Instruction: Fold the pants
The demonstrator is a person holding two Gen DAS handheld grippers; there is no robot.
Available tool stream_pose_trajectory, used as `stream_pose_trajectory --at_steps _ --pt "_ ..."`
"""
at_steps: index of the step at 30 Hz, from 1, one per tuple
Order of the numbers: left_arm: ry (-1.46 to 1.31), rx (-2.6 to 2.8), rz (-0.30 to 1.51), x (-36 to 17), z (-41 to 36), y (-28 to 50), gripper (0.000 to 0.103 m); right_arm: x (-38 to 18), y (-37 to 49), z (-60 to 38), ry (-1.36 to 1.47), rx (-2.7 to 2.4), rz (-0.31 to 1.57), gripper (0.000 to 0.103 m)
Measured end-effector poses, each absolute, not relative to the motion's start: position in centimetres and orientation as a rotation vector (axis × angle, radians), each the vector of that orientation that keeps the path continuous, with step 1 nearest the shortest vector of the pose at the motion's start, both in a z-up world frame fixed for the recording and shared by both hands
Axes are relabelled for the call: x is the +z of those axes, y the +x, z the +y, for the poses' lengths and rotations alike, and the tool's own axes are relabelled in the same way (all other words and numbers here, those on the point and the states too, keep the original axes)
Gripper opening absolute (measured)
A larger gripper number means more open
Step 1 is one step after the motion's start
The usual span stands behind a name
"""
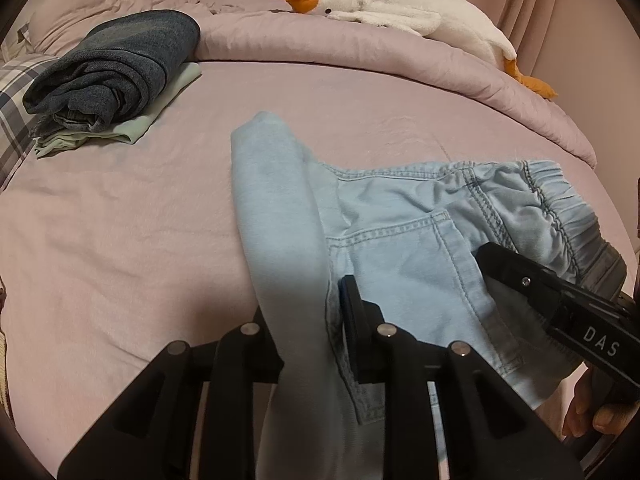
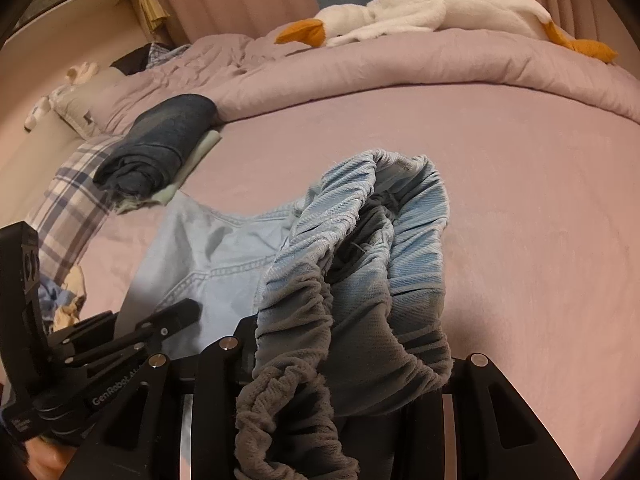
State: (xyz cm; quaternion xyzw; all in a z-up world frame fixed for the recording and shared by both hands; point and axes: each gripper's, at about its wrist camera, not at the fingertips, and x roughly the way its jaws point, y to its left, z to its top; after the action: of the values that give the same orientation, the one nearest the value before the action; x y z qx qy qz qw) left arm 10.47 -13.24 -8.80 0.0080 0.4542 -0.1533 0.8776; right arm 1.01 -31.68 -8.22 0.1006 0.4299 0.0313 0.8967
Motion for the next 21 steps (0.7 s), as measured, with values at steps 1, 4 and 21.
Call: stream_pose_trajectory --at_steps 1,4,21 --pt "0.018 -0.32 0.947 -8.8 -13.2 10.5 0.024 -8.3 1.0 -31.7 0.209 0.063 0.893 0.039" --pt "0.021 -0.319 0.949 -8.9 -13.2 10.5 0.025 -8.4 1.1 -31.8 0.212 0.058 0.897 0.039" --pt "0.034 -0.315 0.955 -9.2 -13.1 10.8 0.032 -9.3 1.5 -32.3 0.233 0.031 0.928 0.047"
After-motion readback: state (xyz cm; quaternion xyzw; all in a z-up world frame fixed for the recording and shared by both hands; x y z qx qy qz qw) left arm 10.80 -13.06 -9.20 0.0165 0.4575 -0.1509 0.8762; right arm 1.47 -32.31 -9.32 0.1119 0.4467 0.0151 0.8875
